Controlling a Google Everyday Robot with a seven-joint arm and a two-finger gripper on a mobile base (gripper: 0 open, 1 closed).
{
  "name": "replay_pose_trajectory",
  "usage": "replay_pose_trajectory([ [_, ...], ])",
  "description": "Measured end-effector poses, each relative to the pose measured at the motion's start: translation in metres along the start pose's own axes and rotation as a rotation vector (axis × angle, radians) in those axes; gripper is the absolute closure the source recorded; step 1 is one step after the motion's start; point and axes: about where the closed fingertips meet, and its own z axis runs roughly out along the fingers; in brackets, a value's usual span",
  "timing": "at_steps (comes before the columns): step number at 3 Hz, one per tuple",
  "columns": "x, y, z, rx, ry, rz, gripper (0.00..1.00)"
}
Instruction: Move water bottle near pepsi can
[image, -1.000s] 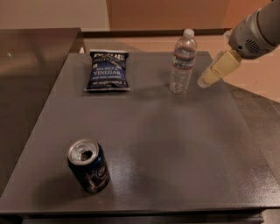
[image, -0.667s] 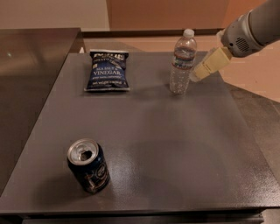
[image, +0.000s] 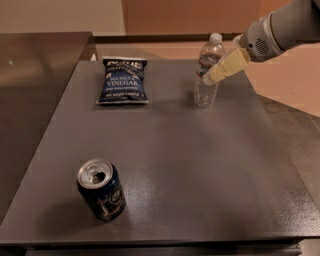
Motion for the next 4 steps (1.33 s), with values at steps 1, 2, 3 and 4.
replay_pose_trajectory([
  [1,-0.007,0.005,0.008,-0.033,-0.022,0.003,0.16],
  [2,-0.013,0.007,0.013,-0.055,-0.043,0.001,0.4],
  [3,-0.017,0.011,0.011,-0.072,-0.064,-0.006,0.64],
  [4,-0.024,0.026,0.003,-0.105,-0.086,-0.048,0.87],
])
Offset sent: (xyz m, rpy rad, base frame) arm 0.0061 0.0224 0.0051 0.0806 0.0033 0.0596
